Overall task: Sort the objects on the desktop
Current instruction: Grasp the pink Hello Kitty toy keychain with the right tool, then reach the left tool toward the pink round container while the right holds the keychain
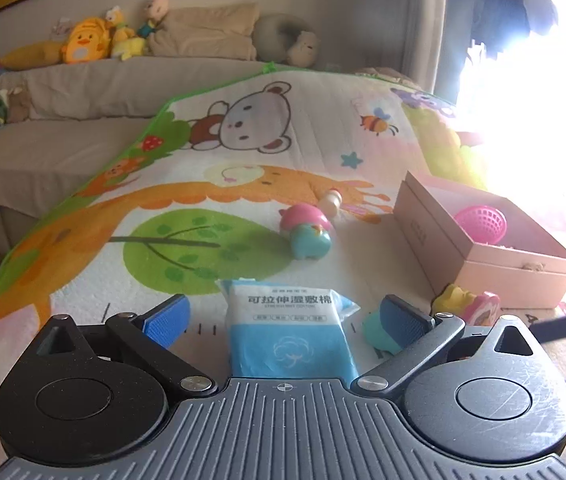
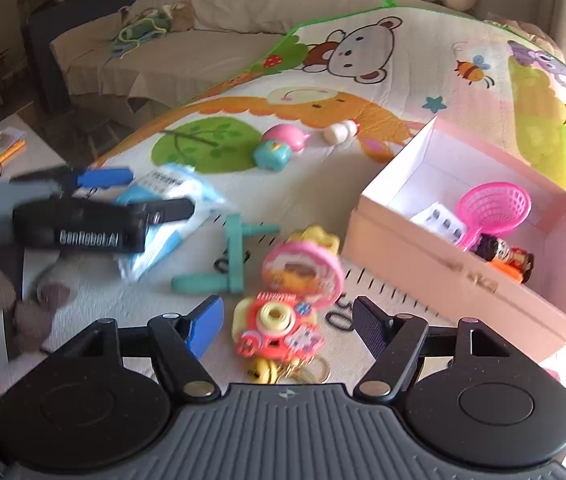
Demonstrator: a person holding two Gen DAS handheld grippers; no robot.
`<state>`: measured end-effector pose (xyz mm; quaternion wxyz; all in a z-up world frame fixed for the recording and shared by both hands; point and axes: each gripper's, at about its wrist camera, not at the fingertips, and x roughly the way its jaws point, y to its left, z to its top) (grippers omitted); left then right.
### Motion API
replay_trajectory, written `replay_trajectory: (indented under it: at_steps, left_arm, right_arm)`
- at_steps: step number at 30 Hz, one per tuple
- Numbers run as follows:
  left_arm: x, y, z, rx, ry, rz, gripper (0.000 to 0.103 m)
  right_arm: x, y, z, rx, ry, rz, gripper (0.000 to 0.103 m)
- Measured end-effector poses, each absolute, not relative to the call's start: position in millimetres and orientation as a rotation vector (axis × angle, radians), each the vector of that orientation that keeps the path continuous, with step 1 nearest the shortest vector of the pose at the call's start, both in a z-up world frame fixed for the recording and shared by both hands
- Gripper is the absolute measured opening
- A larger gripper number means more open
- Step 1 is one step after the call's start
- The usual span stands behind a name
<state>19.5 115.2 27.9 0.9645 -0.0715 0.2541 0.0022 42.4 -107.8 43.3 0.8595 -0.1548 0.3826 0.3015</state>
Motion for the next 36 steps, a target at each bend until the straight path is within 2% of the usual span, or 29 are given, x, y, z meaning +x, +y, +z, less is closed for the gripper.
replay_trajectory:
  at_steps: [3,6,8,16,18,20,22,25,26,28,29,32,33,34,36]
  left_arm:
    - [10.5,113.1,42.9,-0.122,0.502,0.027,0.103]
    - [2.2,105.8,52.5,-0.073,0.502,0.043,0.103]
    - [-3.4,98.1,55.8,-0.048,0.509,0.020,0.103]
    - [0.4,24.7,42.6,0.094,0.563,-0.238,0.103]
    - [11.3,5.9,35.5,0.108,0.587,-0.236,0.103]
    - [22.4,-7.7,29.6,0.097,0.610,-0.224,0.103]
    - [33.9,-18.5,23.1,0.086,0.629,-0.172,0.103]
    - [43.1,-28.6,18.7,0.071,0.626,-0.136,0.102]
    - [44.9,-32.3,17.5,0.080,0.622,-0.129,0.101]
    - [51.6,-41.4,14.7,0.123,0.633,-0.108,0.079]
    - [55.0,-44.6,12.5,0.139,0.645,-0.091,0.076]
    - [63.0,-45.3,7.4,0.150,0.673,-0.057,0.073]
    - [64.6,-44.6,6.4,0.151,0.679,-0.049,0.070]
    - [64.7,-43.7,6.3,0.153,0.684,-0.051,0.062]
    - [61.9,-42.7,8.6,0.167,0.688,-0.059,0.058]
  right_arm:
    - [34.0,-102.0,22.7,-0.368,0.738,0.628,0.072]
    - [43.9,-103.9,13.0,-0.311,0.752,0.626,0.072]
    - [47.6,-110.4,12.1,-0.275,0.765,0.617,0.060]
    - [46.5,-191.7,11.5,-0.240,0.739,0.351,0.061]
    - [43.7,-212.9,13.2,-0.181,0.731,0.309,0.063]
    - [34.2,-226.3,15.2,-0.146,0.684,0.274,0.074]
    - [25.1,-236.4,14.0,-0.116,0.633,0.238,0.080]
    - [20.0,-246.8,7.9,-0.044,0.612,0.206,0.081]
    - [19.6,-248.6,5.9,-0.028,0.608,0.200,0.082]
    - [19.2,-252.8,7.1,-0.005,0.591,0.193,0.083]
    - [19.4,-254.1,6.8,0.007,0.589,0.194,0.087]
    - [21.8,-259.4,5.6,0.047,0.603,0.198,0.087]
    - [22.0,-261.3,5.4,0.059,0.602,0.196,0.087]
    - [21.2,-263.7,5.1,0.073,0.599,0.198,0.088]
    - [19.9,-265.6,5.2,0.088,0.588,0.198,0.088]
